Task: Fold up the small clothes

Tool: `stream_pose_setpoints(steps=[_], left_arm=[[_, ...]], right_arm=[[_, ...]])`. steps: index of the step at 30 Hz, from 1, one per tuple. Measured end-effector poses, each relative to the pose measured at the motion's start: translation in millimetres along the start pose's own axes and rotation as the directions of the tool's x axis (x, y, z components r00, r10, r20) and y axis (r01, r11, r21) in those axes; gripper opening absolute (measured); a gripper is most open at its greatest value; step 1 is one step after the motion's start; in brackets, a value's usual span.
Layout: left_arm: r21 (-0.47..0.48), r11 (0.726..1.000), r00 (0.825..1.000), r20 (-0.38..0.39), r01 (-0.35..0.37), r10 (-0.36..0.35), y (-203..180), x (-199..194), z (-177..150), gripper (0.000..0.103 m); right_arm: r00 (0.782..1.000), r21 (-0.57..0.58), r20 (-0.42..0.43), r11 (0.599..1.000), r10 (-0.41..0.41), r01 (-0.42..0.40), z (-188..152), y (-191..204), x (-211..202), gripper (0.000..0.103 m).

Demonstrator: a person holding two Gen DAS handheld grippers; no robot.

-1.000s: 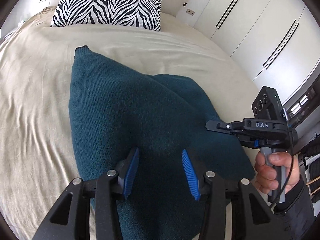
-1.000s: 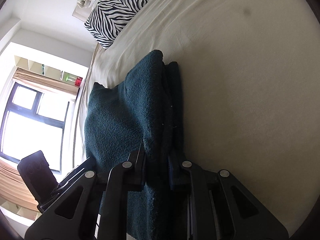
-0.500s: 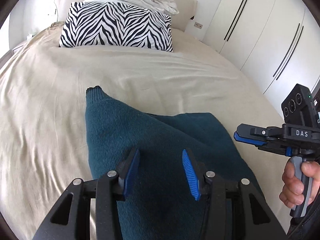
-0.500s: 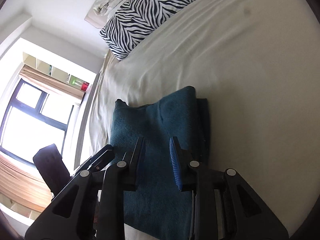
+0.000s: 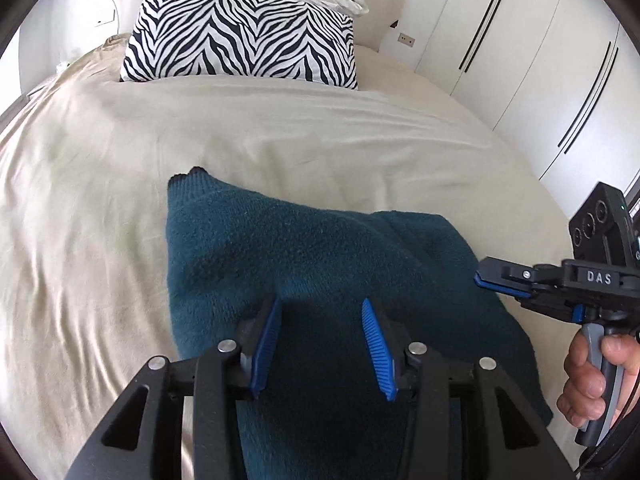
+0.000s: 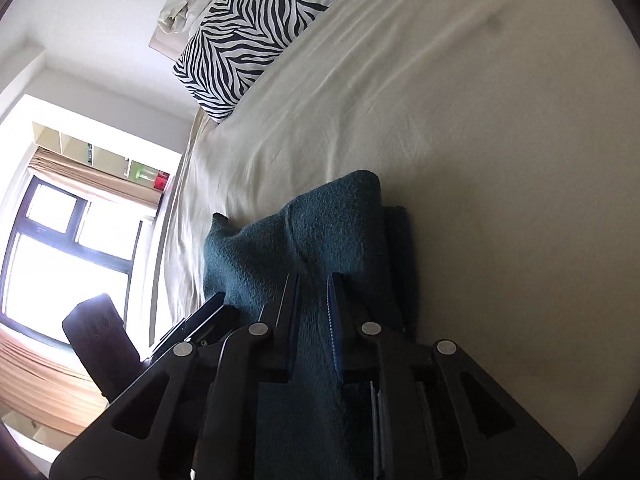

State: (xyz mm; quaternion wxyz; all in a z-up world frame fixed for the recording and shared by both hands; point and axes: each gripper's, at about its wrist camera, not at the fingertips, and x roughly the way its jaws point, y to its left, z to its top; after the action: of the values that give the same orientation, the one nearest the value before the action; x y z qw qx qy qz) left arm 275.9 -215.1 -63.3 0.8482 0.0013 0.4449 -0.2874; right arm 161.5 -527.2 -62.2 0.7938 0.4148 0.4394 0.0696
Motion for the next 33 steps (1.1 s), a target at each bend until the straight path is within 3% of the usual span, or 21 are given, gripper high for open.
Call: stream_pose_setpoints(steps=[4, 7, 9, 11, 13, 17, 19, 20, 22, 24, 29, 31, 33], left_arm=[[0.036, 0.999, 0.997, 0.075, 0.009, -0.012, -14, -52, -25, 0.043], [0.086, 0.996, 0.999, 0.009, -0.035, 0.034, -19, -38, -53, 0.043], [0.093, 0.995, 0.999, -0.013, -0.037, 0.038, -17, -22, -68, 0.044], [0.124, 0.99, 0.998, 0.001, -0.064, 0.064, -23, -20, -69, 0.044], [0.111, 0.991, 0.997, -0.013, -0.069, 0.071, -25, -25, -64, 0.044], [0.076, 0.995, 0.998, 0.009, -0.059, 0.059, -24, -57, -73, 0.044], [0.078, 0.996, 0.999, -0.001, -0.054, 0.054, -27, -63, -88, 0.044], [0.086, 0.995, 0.998, -0.02, -0.056, 0.058, -28, -59, -96, 0.045], [0.088, 0.993, 0.995, -0.063, -0.072, 0.078, -26, -42, -109, 0.045], [0.084, 0.993, 0.995, -0.052, -0.078, 0.082, -26, -40, -111, 0.046], [0.106, 0.991, 0.995, -0.043, -0.083, 0.088, -31, -56, -102, 0.05], [0.108, 0.99, 0.995, -0.029, -0.093, 0.097, -30, -64, -102, 0.055], [0.111, 0.989, 0.995, -0.003, -0.101, 0.102, -28, -73, -100, 0.07]], right_arm=[[0.999, -0.084, 0.021, 0.996, 0.042, -0.04, -42, 20, -50, 0.013], [0.999, -0.108, 0.001, 0.993, 0.051, -0.05, -81, 16, -65, 0.013], [0.999, -0.076, -0.042, 0.997, -0.007, 0.004, -104, -5, -55, 0.013], [0.998, -0.021, -0.034, 0.998, 0.057, -0.057, -117, -33, -47, 0.01], [0.996, 0.01, -0.005, 0.996, 0.085, -0.085, -120, -41, -52, 0.008], [1.0, -0.066, 0.018, 0.998, -0.019, 0.02, -125, -7, -70, 0.015], [0.999, -0.109, 0.022, 0.994, 0.031, -0.028, -137, 8, -81, 0.018], [0.999, -0.118, 0.021, 0.992, 0.044, -0.041, -144, 10, -83, 0.025], [1.0, -0.106, 0.012, 0.994, 0.001, 0.001, -155, 2, -78, 0.047], [1.0, -0.071, -0.01, 0.997, 0.007, -0.008, -163, -14, -66, 0.047], [0.999, -0.099, 0.035, 0.995, 0.005, -0.001, -158, 8, -92, 0.048], [0.998, -0.121, 0.064, 0.993, 0.003, 0.005, -152, 14, -107, 0.049], [0.997, -0.106, 0.083, 0.994, 0.004, 0.005, -140, 13, -115, 0.051]])
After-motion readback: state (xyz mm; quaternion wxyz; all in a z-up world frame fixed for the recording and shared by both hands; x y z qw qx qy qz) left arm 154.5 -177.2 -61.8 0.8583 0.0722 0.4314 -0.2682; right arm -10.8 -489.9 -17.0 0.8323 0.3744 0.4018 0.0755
